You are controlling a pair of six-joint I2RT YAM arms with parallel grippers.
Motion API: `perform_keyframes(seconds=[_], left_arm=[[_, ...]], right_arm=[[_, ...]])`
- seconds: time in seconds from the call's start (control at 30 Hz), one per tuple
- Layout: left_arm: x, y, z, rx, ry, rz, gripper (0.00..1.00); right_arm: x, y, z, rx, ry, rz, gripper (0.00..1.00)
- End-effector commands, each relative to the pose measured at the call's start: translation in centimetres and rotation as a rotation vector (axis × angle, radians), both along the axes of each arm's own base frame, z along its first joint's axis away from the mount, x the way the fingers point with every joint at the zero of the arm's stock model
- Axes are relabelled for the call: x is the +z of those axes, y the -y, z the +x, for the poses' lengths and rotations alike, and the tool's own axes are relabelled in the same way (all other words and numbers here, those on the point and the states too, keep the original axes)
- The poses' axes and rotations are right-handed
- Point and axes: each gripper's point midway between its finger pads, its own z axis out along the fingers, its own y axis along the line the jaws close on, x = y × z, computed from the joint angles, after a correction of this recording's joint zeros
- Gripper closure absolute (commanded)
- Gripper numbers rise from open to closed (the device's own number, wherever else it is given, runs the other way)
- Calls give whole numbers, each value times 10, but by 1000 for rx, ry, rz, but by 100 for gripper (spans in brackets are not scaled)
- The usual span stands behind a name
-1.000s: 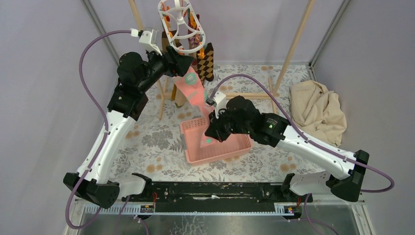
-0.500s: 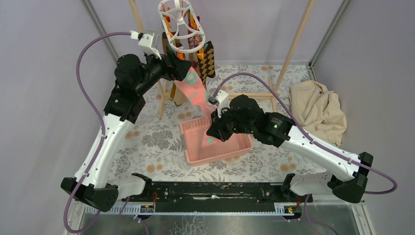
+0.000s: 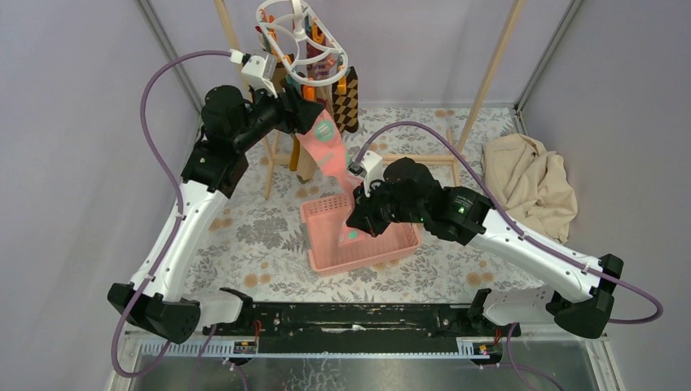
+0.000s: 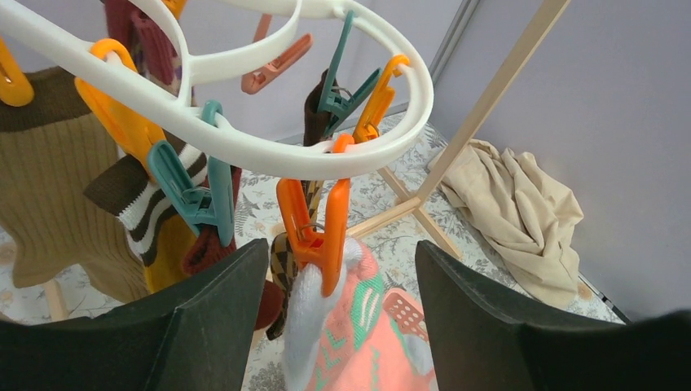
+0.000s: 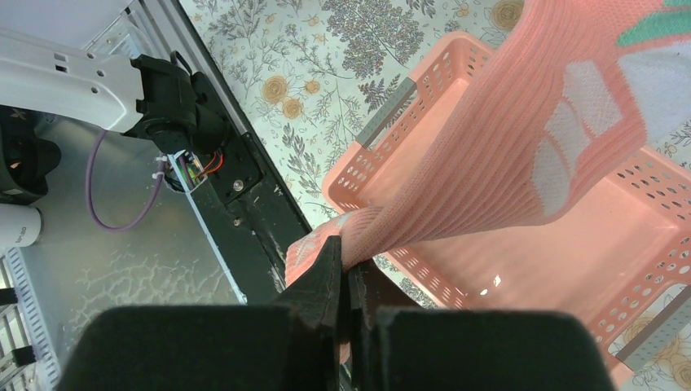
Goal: Remove the socks clipped to the hanger
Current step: Remove the sock from the hanger.
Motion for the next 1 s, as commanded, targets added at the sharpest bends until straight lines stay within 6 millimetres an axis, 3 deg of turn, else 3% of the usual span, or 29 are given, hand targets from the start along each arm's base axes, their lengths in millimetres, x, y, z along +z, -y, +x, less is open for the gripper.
perform_keyframes(seconds=[0.0, 0.37, 0.97], left_arm=[[27, 6, 2, -49, 85, -23, 27], [28, 16, 17, -89, 91, -50, 41], [31, 12, 25, -79, 101, -76, 66]], right_arm=[[37, -1, -7, 36, 54, 80, 100], [35, 0, -6, 38, 55, 66, 100], [16, -2, -4, 37, 38, 36, 100]])
